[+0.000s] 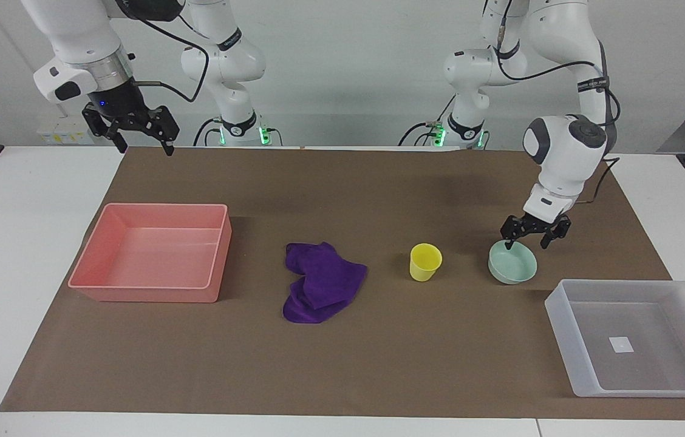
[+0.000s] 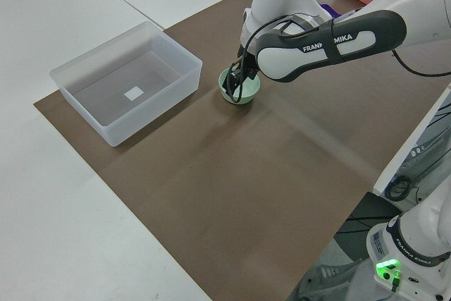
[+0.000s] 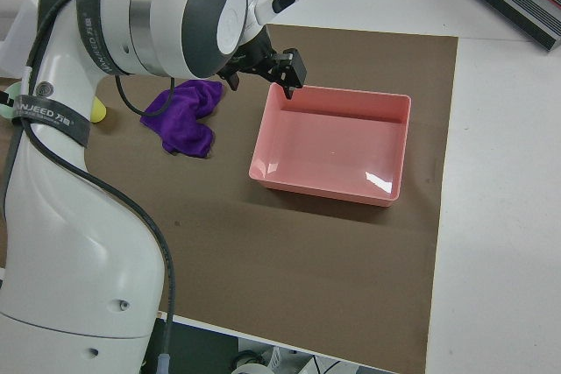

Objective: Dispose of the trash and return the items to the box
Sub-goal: 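Grasp the pale green bowl rim with the left gripper, then lift the green bowl with the left gripper into the clear bin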

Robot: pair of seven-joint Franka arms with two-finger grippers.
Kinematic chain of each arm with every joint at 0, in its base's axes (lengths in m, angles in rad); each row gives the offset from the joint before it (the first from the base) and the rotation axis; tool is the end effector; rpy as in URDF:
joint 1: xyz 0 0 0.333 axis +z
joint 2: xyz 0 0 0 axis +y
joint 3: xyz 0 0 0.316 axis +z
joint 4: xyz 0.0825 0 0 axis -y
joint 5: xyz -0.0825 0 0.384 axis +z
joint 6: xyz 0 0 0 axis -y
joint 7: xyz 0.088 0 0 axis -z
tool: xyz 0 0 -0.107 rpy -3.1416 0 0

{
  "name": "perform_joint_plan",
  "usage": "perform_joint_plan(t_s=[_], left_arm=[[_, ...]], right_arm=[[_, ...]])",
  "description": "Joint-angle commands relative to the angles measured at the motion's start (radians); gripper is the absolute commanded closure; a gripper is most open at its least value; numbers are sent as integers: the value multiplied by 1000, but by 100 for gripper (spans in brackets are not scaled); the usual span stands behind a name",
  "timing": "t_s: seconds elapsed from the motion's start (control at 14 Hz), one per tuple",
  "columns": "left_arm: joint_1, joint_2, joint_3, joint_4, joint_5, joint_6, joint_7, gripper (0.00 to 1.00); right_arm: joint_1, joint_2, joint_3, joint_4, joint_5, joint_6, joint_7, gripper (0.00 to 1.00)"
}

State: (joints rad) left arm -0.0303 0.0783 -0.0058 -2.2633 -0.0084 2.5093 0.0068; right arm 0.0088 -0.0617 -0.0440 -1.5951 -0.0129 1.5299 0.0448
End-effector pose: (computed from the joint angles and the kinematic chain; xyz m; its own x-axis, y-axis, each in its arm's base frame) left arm 0.5442 -0.0196 0.3424 0.9853 -0.0355 0.1669 -0.0369 -0.9993 0.0054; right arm 0.5307 -0.0209 0.6430 0.9968 -0.0803 -0.0031 -0.0803 -0.9967 0.0103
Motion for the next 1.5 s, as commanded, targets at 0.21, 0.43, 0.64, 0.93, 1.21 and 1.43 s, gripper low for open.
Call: perform_joint_plan(t_s=[0.21,0.43,0.64,0.93,1.21,1.43], left_arm=[[7,32,-2,-13,8,43,-14,40],[10,32,-2,-12,8,43,-14,96],[12,38,0,19,8,28,-14,100],[27,34,1,160,8,-151,-13,100],[47,57,4,344,-39,-286,-8,100],[78,98,4,431,-93,-284,-7,100]], right_arm=[[-15,-17,9,-9,11,-16,-23,0],[-15,-17,7,-9,11,-16,-23,0],[-15,-17,7,-11,11,-16,-23,0],[-15,-17,9,-11,11,-16,-23,0],[-15,-17,7,-9,11,-16,-23,0],[-15,-17,7,-11,11,-16,-23,0]])
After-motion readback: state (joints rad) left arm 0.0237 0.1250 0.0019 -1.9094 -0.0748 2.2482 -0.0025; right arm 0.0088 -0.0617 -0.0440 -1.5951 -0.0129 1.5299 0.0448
